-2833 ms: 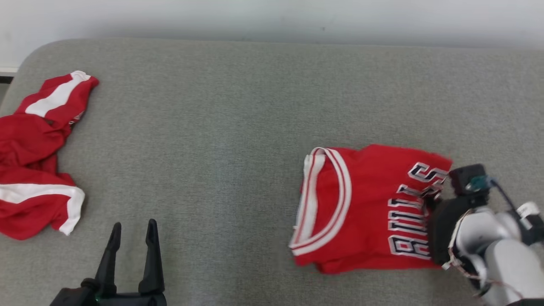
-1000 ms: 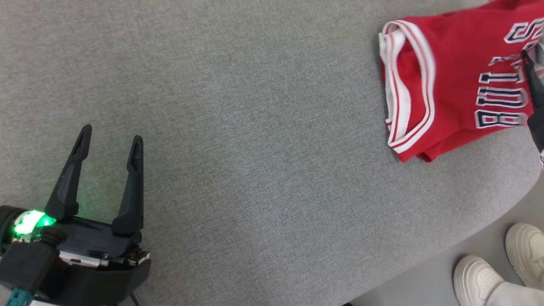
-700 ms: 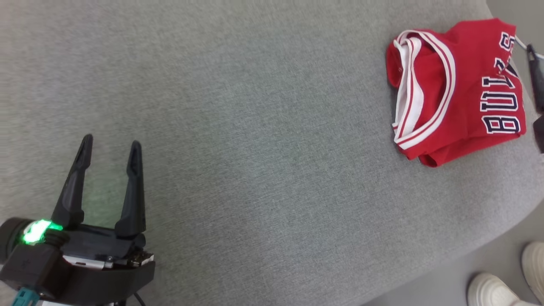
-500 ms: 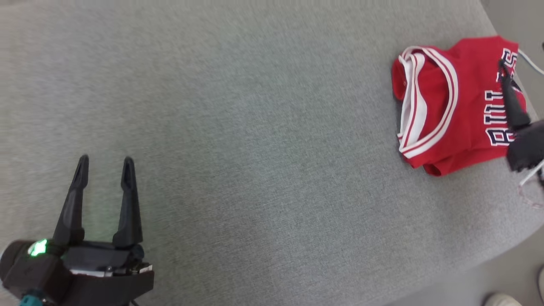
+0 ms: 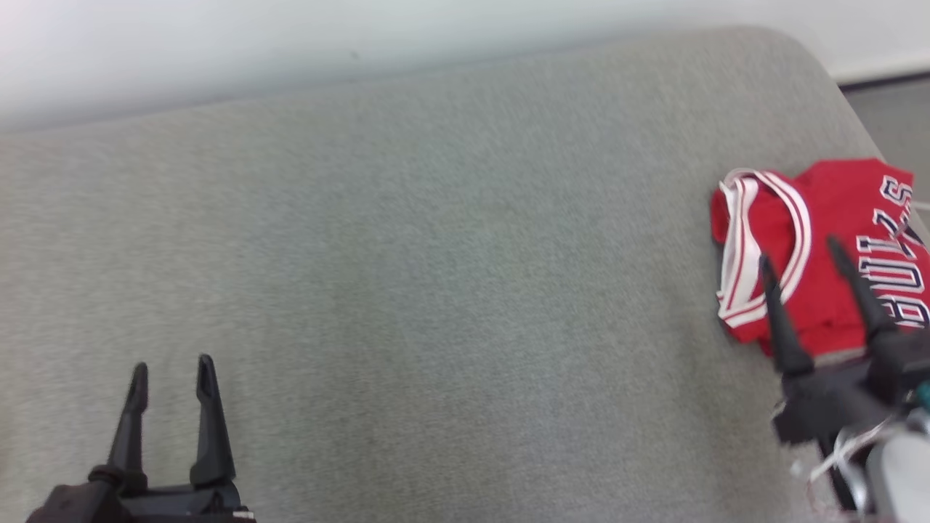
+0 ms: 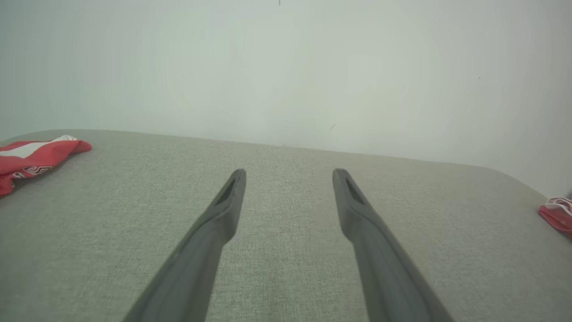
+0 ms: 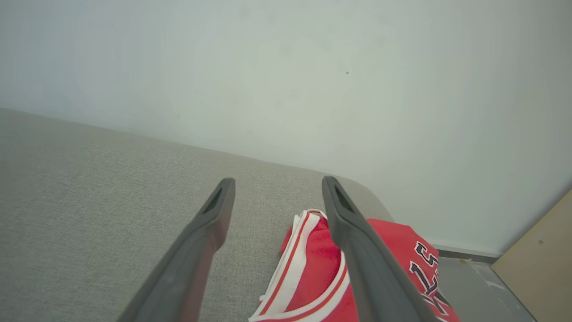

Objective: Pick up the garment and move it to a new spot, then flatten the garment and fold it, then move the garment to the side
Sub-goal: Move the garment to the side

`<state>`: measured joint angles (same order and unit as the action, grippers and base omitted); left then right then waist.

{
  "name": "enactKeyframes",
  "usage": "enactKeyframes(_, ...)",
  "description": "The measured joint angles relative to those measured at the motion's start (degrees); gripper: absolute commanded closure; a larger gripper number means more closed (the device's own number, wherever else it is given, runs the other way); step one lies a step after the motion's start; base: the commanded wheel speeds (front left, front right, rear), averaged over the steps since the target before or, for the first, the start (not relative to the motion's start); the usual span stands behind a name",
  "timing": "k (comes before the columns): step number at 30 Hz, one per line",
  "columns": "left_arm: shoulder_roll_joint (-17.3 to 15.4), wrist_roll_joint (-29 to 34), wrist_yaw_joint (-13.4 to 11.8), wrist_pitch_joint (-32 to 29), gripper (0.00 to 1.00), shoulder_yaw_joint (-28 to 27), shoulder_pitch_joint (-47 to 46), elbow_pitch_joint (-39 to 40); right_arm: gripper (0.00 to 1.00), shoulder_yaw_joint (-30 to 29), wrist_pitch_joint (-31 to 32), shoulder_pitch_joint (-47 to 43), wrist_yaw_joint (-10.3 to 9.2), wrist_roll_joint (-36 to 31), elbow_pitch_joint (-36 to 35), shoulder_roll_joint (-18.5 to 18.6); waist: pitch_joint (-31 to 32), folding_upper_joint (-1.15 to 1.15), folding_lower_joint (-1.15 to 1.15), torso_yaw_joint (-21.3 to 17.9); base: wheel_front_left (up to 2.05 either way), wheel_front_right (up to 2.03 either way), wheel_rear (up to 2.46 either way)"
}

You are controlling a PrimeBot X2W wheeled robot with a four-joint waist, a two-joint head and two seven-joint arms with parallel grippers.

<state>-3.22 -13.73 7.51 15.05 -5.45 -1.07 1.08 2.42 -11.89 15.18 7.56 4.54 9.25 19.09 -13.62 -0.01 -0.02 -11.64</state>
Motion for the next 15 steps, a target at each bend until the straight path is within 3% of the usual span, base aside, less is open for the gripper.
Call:
enactKeyframes(7, 0.26, 0.1, -0.02, 0.0, 0.0, -0.13, 2.65, -3.39, 0.0, 1.14, -0.81, -8.84, 0.0, 2.0, -1.63, -4.54, 5.7, 0.0, -0.01, 3.74, 0.0, 0.0, 0.0)
enactKeyframes(15, 0.3, 0.1, -0.96, 0.0, 0.0, -0.19, 5.67, -6.34, 0.0, 1.75, -1.27, -14.54, 0.0, 2.79, 0.26, -7.32, 10.97, 0.0, 0.0, 6.96, 0.0, 0.0, 0.0)
